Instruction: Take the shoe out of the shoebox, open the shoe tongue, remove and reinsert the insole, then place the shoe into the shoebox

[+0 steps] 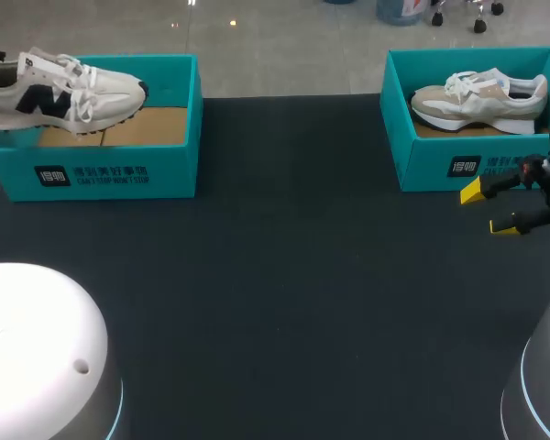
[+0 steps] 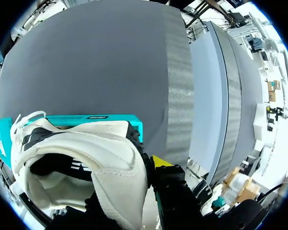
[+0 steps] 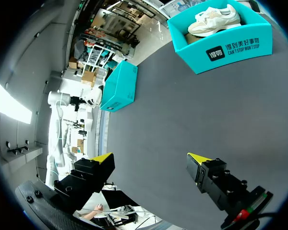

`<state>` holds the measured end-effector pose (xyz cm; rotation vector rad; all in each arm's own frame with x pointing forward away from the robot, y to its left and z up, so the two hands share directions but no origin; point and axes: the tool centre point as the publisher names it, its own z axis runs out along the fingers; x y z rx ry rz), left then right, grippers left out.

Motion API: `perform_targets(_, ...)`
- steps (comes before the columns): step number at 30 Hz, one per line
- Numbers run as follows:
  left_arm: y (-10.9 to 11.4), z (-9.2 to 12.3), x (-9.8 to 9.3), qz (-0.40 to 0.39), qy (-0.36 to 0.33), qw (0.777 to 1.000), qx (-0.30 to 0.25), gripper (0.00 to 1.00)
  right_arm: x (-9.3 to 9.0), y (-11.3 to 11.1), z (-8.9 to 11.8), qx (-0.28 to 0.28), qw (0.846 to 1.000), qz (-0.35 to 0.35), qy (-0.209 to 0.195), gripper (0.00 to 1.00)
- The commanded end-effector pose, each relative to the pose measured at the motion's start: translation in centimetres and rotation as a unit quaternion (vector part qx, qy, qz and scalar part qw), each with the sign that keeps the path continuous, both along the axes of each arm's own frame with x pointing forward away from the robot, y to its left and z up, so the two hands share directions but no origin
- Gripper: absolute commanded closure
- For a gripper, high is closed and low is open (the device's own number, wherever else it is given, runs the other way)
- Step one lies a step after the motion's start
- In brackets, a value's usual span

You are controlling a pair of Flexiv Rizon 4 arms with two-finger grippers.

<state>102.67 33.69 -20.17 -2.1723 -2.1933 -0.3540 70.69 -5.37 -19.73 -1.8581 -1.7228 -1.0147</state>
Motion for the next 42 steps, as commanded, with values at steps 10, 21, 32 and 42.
perform_targets(10,-1.1,-1.9,3.8,-0.012,0.002,1.0,-0.006,1.0,-0.1,0.1,0.0,-0.002,1.0,-0.001,0.001,0.0)
perform_targets(21,-1.9,-7.5,4.0,-0.029,0.01,0.999,-0.017,1.0,-0.1,0.1,0.0,-0.002,1.0,-0.001,0.001,0.0)
perform_targets(32,-3.1,-12.4,4.3,-0.039,0.008,0.999,-0.014,1.0,-0.1,0.1,0.0,-0.002,1.0,-0.001,0.001,0.0)
perform_targets(42,-3.5,-15.9,4.2,-0.046,0.025,0.999,-0.013,1.0,-0.1,0.1,0.0,-0.002,1.0,-0.001,0.001,0.0)
